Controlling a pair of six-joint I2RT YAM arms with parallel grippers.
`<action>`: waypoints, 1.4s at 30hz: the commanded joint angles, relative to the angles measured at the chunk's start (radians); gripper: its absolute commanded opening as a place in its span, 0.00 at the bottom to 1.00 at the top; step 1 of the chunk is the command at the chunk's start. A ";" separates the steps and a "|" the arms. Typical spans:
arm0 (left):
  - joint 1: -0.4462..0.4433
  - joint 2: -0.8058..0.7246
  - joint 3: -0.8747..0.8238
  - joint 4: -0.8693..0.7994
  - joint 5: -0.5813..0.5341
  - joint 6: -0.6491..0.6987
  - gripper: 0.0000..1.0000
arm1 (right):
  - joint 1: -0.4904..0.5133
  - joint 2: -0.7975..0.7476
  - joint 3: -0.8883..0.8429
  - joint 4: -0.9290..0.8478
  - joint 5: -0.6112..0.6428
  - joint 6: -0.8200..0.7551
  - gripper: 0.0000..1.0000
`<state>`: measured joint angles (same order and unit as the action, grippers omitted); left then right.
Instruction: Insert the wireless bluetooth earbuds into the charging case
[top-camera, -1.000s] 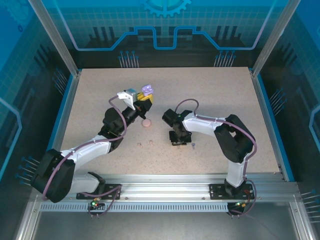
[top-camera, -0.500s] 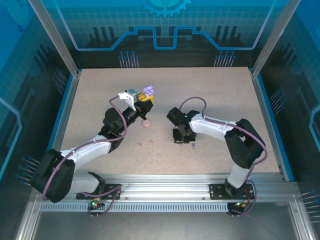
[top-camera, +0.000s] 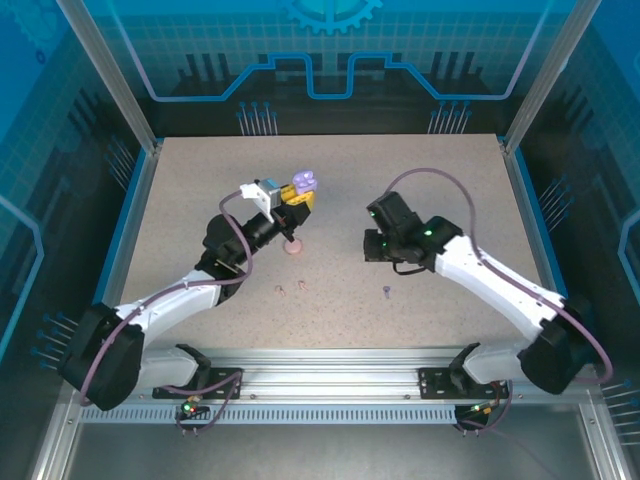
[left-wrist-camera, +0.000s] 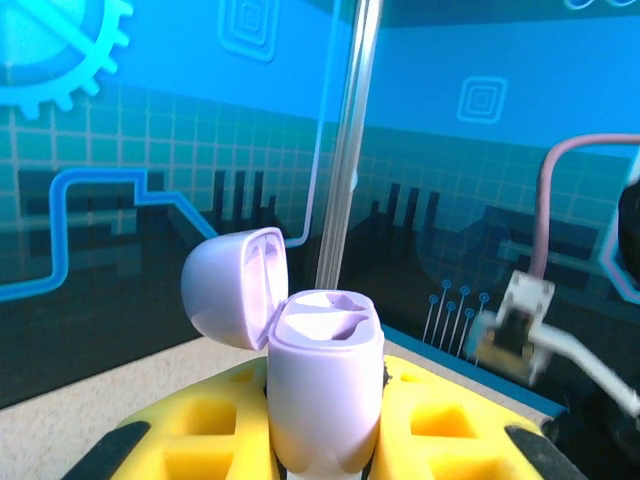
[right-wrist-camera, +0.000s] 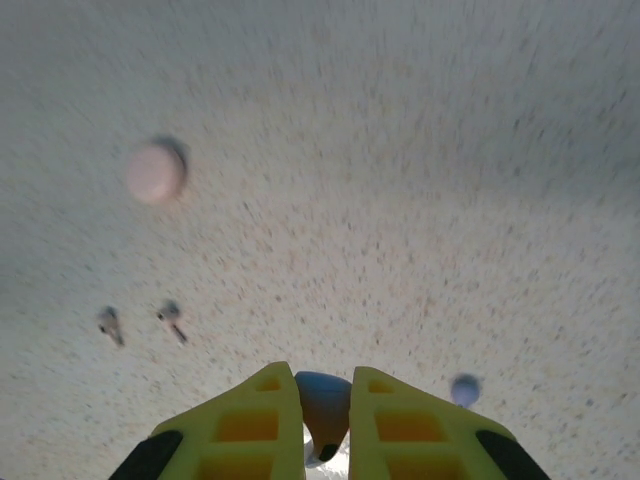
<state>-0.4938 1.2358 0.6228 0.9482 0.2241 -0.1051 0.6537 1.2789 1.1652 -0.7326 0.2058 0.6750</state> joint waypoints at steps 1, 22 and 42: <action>-0.011 -0.033 0.053 0.018 0.059 0.088 0.00 | -0.027 -0.069 0.072 0.011 0.019 -0.092 0.14; -0.071 0.105 0.189 0.046 0.077 0.311 0.00 | -0.049 -0.201 0.240 0.354 -0.140 -0.360 0.15; -0.099 0.084 0.203 -0.006 0.164 0.346 0.00 | -0.018 -0.180 0.241 0.433 -0.362 -0.537 0.14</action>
<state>-0.5812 1.3468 0.8036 0.9325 0.3576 0.2199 0.6182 1.0874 1.3933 -0.3199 -0.1108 0.2119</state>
